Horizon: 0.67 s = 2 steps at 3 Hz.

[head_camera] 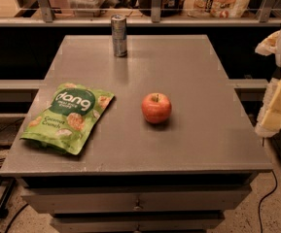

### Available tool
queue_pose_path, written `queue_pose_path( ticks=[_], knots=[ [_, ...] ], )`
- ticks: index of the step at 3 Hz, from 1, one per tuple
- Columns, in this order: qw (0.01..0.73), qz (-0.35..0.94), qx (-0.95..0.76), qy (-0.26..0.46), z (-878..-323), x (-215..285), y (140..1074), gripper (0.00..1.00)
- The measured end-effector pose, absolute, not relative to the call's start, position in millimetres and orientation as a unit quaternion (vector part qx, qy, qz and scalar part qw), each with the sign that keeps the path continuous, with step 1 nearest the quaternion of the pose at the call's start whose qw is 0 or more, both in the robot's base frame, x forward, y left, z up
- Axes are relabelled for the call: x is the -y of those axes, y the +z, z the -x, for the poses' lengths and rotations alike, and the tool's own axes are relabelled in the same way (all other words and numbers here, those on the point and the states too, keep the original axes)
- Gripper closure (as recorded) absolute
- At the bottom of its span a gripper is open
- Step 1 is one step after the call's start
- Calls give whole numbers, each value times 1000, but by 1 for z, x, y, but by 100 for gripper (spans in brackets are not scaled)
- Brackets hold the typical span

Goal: Knock redbull can over

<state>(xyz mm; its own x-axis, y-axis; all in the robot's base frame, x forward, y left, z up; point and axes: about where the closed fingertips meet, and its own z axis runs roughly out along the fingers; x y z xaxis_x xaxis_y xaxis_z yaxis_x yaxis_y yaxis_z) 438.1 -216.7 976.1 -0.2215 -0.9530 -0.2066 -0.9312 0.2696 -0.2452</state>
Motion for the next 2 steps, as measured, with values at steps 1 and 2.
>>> queue_pose_path(
  ticks=[1,2],
  knots=[
    [159,603,-781,-34,-438,217,976,0],
    [176,608,-774,-12,-448,212,970,0]
  ],
)
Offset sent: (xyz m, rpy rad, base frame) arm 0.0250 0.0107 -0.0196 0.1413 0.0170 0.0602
